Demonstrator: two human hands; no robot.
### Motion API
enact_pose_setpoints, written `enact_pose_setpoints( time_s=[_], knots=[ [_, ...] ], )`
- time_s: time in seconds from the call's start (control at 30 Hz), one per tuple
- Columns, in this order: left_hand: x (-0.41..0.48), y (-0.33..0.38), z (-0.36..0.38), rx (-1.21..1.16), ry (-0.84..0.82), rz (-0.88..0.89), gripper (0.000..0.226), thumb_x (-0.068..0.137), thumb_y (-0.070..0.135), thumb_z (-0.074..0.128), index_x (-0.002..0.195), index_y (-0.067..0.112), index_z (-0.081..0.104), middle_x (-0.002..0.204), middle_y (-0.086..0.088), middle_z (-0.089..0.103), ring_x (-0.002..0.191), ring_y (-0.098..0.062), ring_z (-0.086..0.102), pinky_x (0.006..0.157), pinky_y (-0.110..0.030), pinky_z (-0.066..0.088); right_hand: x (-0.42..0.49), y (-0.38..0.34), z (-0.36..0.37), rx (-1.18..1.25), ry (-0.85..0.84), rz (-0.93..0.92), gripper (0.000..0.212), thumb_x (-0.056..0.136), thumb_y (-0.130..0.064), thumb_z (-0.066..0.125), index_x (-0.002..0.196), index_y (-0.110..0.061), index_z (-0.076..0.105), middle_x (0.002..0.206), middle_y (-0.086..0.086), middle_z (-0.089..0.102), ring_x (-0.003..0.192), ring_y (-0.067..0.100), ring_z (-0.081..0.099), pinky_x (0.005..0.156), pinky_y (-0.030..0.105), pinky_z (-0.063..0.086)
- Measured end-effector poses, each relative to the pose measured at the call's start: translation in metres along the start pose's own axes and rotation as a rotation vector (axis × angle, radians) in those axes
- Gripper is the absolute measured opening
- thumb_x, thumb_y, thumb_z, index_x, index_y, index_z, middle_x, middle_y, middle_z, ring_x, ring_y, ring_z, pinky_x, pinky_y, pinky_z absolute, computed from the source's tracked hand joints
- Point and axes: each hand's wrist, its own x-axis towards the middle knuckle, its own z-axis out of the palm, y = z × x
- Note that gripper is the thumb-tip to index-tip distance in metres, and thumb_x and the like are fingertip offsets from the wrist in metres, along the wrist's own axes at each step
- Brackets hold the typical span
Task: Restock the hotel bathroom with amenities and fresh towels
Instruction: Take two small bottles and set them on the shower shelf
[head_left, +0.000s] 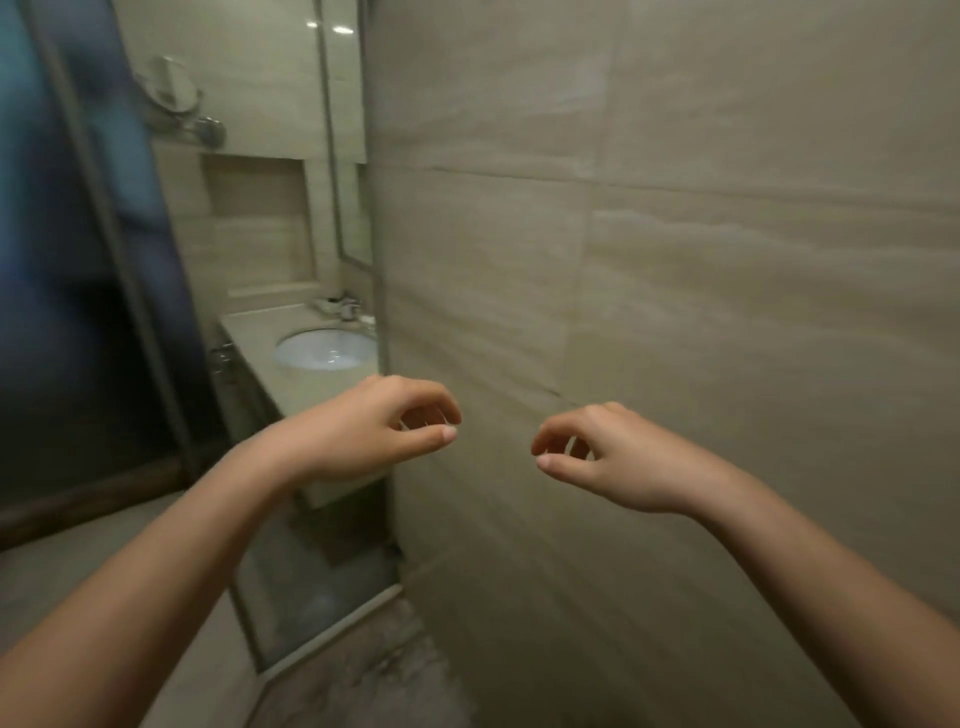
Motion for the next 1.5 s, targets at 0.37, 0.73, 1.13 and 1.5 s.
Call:
enact_pose_setpoints(
  time_s=[0.37, 0.73, 1.13, 1.5],
  knots=[
    [-0.071, -0.188, -0.084, -0.032, 0.080, -0.313, 0.022, 0.091, 0.036, 0.053, 0.111, 0.030, 0.060, 0.105, 0.016, 0.063, 0.096, 0.009, 0.057, 0.081, -0.010, 0.048, 0.208, -0.120, 0.064, 0.140, -0.126, -0.320, 0.021, 0.092, -0.036, 0.052, 0.104, -0.025, 0.065, 0.100, -0.007, 0.066, 0.092, 0.009, 0.060, 0.084, 0.033, 0.051],
    [-0.139, -0.326, -0.130, -0.011, 0.292, -0.644, 0.017, 0.091, 0.035, 0.053, 0.106, 0.030, 0.061, 0.102, 0.014, 0.063, 0.096, 0.001, 0.058, 0.085, -0.017, 0.047, 0.379, -0.249, 0.126, 0.353, -0.264, -0.579, 0.016, 0.091, -0.028, 0.055, 0.099, -0.020, 0.066, 0.085, -0.006, 0.065, 0.078, 0.006, 0.061, 0.075, 0.023, 0.050],
    [-0.178, -0.474, -0.195, 0.045, 0.459, -0.920, 0.018, 0.090, 0.030, 0.057, 0.101, 0.020, 0.066, 0.093, 0.005, 0.069, 0.086, -0.006, 0.065, 0.077, -0.018, 0.050, 0.569, -0.376, 0.202, 0.508, -0.405, -0.769, 0.010, 0.091, -0.027, 0.054, 0.089, -0.026, 0.064, 0.078, -0.012, 0.062, 0.072, 0.005, 0.062, 0.071, 0.021, 0.050],
    [-0.185, -0.609, -0.255, 0.077, 0.583, -1.063, 0.013, 0.091, 0.030, 0.053, 0.097, 0.026, 0.064, 0.086, 0.013, 0.065, 0.085, -0.002, 0.060, 0.077, -0.021, 0.046, 0.715, -0.485, 0.250, 0.595, -0.418, -0.750, 0.017, 0.092, -0.025, 0.051, 0.100, -0.024, 0.066, 0.095, -0.003, 0.068, 0.086, 0.010, 0.064, 0.085, 0.031, 0.053]
  ],
)
